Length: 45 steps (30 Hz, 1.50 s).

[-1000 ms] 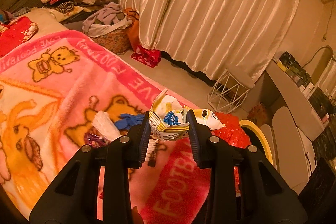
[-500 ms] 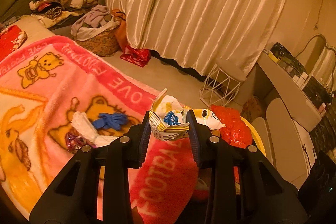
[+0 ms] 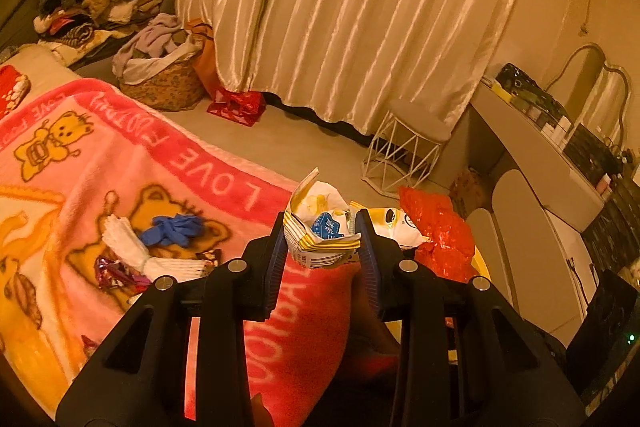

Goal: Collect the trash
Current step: 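Carry the white-yellow snack bag and orange wrapper over the bin with both tools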

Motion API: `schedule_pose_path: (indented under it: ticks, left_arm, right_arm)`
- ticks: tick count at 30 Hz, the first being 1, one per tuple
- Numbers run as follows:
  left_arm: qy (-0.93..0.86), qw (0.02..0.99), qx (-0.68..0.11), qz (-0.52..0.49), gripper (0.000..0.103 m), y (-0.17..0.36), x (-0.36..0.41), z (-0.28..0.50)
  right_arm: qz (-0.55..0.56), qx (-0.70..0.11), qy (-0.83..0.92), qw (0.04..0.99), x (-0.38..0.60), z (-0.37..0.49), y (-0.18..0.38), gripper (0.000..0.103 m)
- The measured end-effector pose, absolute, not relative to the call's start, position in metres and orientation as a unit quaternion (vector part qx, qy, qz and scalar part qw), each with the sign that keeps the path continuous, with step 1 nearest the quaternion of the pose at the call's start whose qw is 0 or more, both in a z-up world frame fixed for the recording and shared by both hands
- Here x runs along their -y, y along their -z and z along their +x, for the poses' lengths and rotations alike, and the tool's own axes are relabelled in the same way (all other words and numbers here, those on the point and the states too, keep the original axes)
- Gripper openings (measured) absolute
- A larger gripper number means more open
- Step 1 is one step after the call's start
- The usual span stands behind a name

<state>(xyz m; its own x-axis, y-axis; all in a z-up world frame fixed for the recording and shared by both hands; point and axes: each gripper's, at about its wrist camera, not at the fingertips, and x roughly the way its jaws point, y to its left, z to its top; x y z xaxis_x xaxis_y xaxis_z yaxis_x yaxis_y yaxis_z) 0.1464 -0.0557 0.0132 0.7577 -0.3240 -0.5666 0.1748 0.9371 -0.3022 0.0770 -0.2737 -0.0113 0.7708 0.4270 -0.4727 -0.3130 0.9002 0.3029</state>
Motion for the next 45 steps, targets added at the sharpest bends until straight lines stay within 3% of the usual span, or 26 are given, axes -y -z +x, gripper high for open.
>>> schedule_pose_path:
  ticks: [45]
  left_arm:
    - [0.209, 0.912, -0.349, -0.055, 0.027, 0.007, 0.152, 0.15]
  right_arm:
    - [0.155, -0.278, -0.066, 0.946, 0.368, 0.085, 0.033, 0.009]
